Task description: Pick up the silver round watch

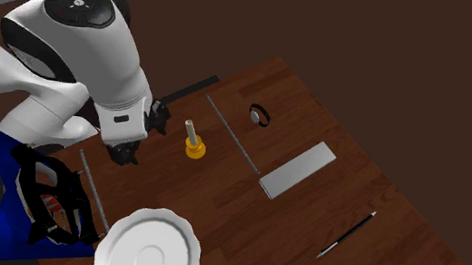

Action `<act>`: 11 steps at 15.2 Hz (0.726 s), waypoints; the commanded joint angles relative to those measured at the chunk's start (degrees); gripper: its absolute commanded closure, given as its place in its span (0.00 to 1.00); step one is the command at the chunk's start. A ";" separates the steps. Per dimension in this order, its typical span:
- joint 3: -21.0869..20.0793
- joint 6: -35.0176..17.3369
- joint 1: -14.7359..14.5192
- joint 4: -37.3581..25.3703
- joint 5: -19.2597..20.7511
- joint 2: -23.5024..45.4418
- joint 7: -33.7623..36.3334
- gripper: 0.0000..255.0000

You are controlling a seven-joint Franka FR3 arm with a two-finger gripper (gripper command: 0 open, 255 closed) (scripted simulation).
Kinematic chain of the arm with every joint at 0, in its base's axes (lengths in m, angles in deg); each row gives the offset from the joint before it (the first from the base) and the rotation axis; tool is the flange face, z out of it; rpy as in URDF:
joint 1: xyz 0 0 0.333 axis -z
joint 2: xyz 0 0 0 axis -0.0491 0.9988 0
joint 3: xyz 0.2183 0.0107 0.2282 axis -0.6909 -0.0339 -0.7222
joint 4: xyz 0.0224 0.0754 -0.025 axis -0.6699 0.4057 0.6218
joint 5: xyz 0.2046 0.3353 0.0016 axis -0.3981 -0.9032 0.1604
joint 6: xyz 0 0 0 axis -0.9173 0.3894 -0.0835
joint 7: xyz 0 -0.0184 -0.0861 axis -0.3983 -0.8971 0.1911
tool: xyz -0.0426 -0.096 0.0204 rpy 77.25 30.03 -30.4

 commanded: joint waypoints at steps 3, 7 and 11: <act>-2.60 -1.32 -0.79 -5.49 -1.85 6.84 3.33 0.00; -5.20 -2.14 -1.47 -12.26 -2.88 14.36 6.76 0.00; -7.63 -2.27 -2.22 -20.10 -3.05 22.21 10.26 0.00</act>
